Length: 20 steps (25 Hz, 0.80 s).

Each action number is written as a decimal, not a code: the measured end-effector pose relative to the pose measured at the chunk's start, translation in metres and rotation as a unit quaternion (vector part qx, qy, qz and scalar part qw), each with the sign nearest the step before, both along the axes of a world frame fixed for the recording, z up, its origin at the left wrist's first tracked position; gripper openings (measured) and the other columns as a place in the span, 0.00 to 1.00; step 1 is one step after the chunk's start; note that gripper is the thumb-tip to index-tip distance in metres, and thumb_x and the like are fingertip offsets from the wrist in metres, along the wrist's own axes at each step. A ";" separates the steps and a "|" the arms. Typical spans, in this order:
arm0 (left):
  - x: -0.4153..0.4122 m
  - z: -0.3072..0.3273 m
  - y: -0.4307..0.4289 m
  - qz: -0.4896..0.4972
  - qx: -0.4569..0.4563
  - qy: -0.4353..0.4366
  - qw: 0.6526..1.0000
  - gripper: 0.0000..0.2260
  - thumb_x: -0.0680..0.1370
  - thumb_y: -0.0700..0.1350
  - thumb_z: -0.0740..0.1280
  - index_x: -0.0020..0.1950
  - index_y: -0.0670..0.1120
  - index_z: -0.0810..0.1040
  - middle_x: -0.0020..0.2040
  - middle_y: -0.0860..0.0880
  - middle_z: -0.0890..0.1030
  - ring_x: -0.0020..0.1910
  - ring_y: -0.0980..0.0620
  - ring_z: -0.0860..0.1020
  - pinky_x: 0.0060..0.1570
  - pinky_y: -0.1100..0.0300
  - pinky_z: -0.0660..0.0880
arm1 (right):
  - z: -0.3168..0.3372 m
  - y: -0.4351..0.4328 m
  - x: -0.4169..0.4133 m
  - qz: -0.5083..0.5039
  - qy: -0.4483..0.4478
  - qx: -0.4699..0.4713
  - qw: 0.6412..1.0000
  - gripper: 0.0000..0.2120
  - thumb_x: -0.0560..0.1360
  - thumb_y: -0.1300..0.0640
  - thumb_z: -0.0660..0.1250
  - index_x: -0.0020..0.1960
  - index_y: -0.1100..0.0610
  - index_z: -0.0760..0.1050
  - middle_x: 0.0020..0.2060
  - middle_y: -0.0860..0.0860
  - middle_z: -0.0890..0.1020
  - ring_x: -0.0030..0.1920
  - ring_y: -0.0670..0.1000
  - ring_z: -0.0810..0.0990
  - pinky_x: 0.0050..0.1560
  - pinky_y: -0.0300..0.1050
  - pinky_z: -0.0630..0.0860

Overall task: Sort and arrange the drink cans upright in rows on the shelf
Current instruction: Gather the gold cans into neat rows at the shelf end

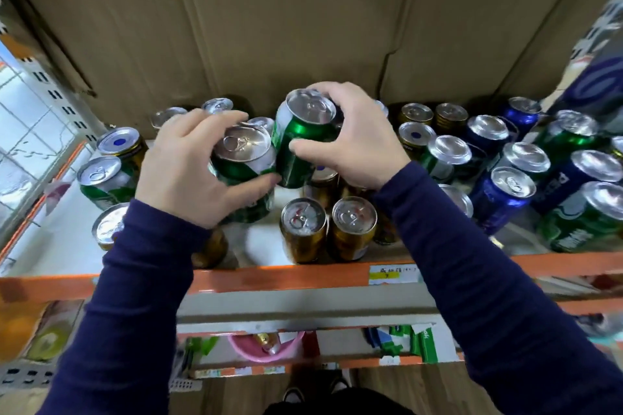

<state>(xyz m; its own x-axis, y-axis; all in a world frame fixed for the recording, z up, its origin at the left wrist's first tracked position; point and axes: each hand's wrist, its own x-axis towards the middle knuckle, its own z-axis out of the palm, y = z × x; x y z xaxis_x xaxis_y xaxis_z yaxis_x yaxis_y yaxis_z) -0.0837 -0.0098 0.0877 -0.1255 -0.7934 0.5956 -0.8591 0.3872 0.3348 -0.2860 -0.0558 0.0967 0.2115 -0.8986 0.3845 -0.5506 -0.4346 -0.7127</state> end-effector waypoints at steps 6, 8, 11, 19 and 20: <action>-0.077 0.030 -0.015 -0.089 -0.014 0.021 0.996 0.27 0.65 0.67 0.65 0.52 0.48 0.79 0.47 0.51 0.80 0.47 0.53 0.76 0.47 0.64 0.68 | 0.021 0.051 -0.087 -0.119 -0.051 -0.051 0.990 0.24 0.63 0.49 0.76 0.56 0.53 0.74 0.47 0.43 0.79 0.48 0.41 0.78 0.46 0.31 0.72; -0.115 0.027 -0.015 -0.142 -0.003 0.065 0.988 0.27 0.65 0.66 0.66 0.53 0.47 0.79 0.47 0.52 0.79 0.48 0.55 0.76 0.48 0.67 0.69 | 0.016 0.070 -0.124 -0.164 -0.078 -0.065 0.981 0.23 0.63 0.51 0.76 0.55 0.54 0.74 0.45 0.42 0.80 0.46 0.40 0.78 0.45 0.30 0.72; -0.184 0.018 -0.012 -0.196 0.033 0.154 0.968 0.31 0.62 0.65 0.70 0.57 0.47 0.79 0.50 0.53 0.80 0.50 0.56 0.78 0.52 0.66 0.72 | 0.009 0.097 -0.186 -0.229 -0.102 -0.072 0.965 0.25 0.62 0.45 0.74 0.55 0.55 0.75 0.45 0.40 0.80 0.46 0.39 0.79 0.46 0.33 0.74; -0.376 0.003 0.008 -0.225 0.082 0.210 0.948 0.27 0.61 0.68 0.69 0.49 0.49 0.81 0.45 0.55 0.81 0.45 0.60 0.78 0.48 0.72 0.71 | 0.001 0.154 -0.377 -0.267 -0.037 -0.051 0.962 0.24 0.64 0.40 0.71 0.55 0.50 0.75 0.46 0.38 0.80 0.47 0.38 0.78 0.44 0.30 0.72; -0.391 0.004 0.011 -0.215 0.080 0.206 0.951 0.27 0.61 0.68 0.68 0.49 0.49 0.81 0.45 0.55 0.81 0.45 0.61 0.77 0.47 0.75 0.69 | 0.001 0.156 -0.396 -0.262 -0.026 -0.048 0.964 0.24 0.64 0.39 0.71 0.54 0.50 0.75 0.46 0.39 0.80 0.46 0.38 0.78 0.43 0.30 0.72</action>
<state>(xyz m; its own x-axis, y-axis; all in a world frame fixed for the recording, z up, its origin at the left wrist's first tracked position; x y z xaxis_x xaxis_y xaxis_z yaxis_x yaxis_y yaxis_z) -0.4751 0.0012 0.0916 -0.2411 -0.8059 0.5408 -0.4164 0.5892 0.6924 -0.6822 0.0999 0.0977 -0.2827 -0.8364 0.4696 -0.6775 -0.1724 -0.7150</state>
